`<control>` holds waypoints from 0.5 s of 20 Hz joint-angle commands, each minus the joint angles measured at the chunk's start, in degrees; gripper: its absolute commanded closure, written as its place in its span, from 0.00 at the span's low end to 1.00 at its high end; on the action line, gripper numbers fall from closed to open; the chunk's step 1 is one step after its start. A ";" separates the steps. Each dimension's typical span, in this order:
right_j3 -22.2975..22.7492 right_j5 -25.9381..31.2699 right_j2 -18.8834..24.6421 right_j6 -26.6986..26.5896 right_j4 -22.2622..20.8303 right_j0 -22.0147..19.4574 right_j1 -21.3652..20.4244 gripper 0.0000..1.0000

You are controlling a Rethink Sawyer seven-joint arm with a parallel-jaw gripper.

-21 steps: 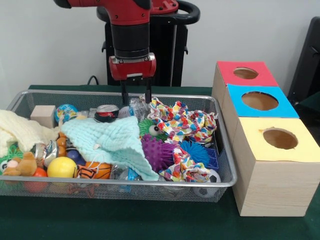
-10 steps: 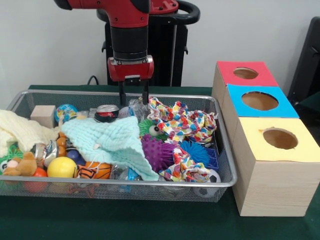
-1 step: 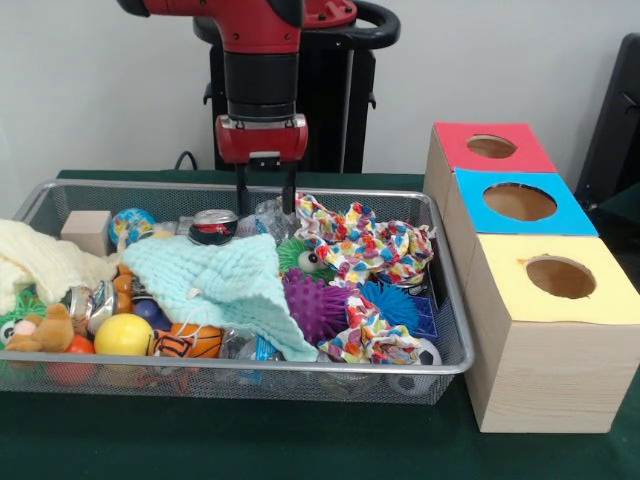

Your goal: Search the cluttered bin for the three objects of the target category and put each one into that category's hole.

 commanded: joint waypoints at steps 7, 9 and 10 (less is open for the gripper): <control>-1.45 -10.08 -4.33 7.55 -2.62 2.63 11.90 0.00; -1.84 -10.30 -4.13 7.33 -2.36 2.55 12.53 0.00; -1.81 -10.47 -4.20 7.34 -2.19 2.68 12.59 0.00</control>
